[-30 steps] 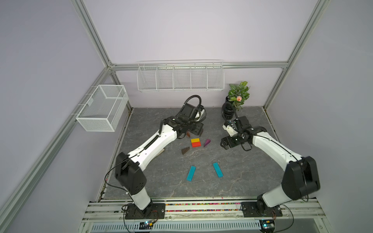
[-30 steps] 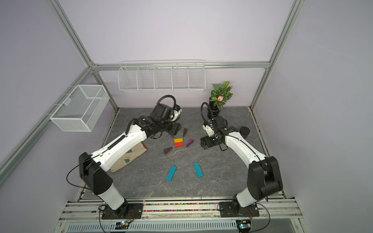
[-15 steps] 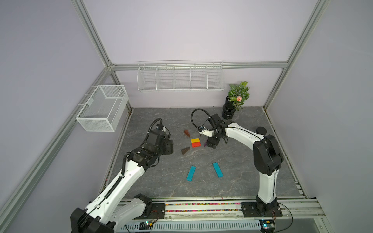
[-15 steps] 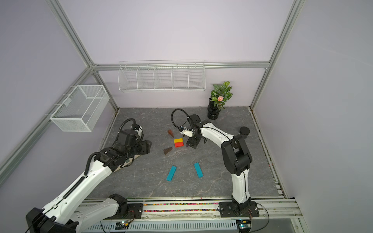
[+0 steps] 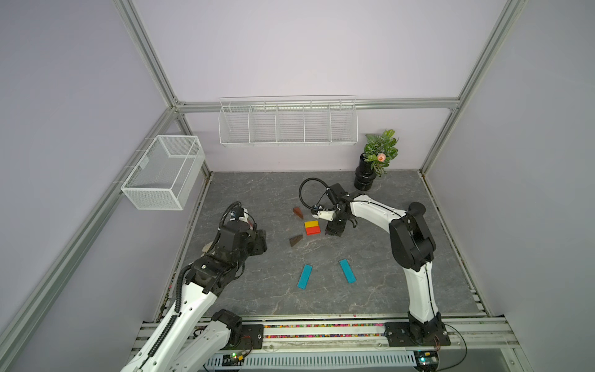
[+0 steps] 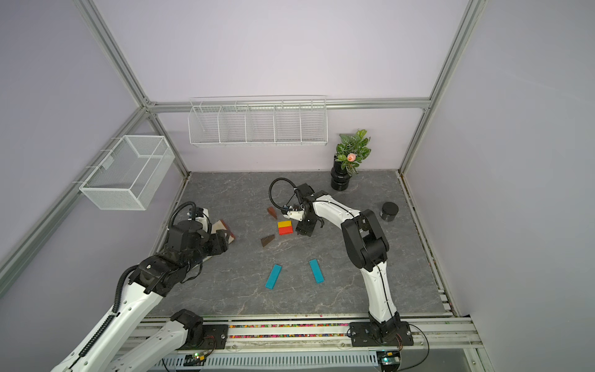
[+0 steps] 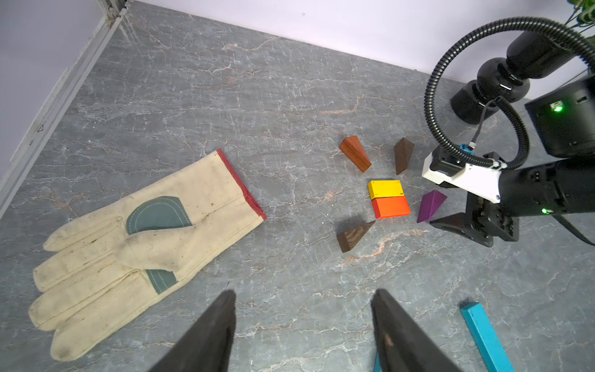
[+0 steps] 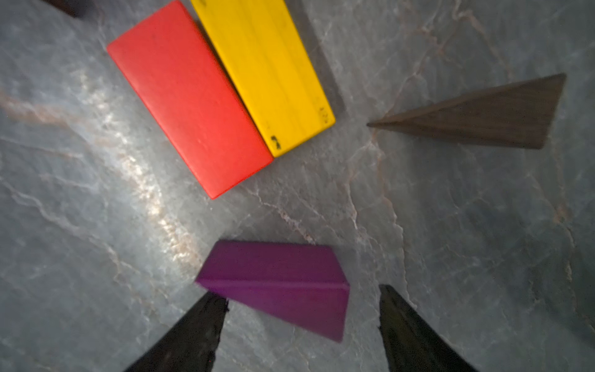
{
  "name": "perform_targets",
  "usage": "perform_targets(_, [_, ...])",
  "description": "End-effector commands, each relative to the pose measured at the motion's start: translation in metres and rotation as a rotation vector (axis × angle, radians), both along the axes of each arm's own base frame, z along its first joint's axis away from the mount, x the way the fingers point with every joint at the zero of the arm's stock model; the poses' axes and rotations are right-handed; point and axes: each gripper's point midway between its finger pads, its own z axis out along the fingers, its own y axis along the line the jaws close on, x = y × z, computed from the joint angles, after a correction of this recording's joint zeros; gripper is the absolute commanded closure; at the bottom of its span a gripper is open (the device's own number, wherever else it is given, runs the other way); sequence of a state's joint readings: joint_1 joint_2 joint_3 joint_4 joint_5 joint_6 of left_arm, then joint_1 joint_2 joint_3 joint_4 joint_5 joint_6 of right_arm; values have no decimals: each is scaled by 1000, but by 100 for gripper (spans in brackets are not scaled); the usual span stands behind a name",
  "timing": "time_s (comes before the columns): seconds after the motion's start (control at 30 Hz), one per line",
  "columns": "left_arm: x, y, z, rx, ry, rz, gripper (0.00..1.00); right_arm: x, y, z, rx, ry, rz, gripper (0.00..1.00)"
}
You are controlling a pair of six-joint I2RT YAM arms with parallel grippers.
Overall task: Assemble a small pinwheel with building blocks
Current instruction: Assemble the building block at the center of the board.
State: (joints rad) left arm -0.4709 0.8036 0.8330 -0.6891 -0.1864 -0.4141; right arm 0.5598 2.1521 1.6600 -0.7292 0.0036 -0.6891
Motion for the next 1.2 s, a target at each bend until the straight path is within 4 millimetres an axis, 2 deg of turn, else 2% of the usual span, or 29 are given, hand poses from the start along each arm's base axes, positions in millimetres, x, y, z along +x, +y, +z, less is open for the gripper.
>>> perform_targets(0.0, [0,1,-8,-12,22,19,30,-6,6,-7,4,37,28,27])
perform_targets(0.23, [-1,0,-9,-14,27,13,30,-2,11,-9,16,38,29,38])
perform_targets(0.43, [-2,1,-11,-23,29,19,30,-2,9,-14,4,41,22,56])
perform_targets(0.87, [-1,-3,-18,-43,43,14,30,-23,-15,-24,-25,55,-6,70])
perform_targets(1.17, [-1,-5,-22,-45,53,9,30,-34,-28,-27,-20,74,-35,73])
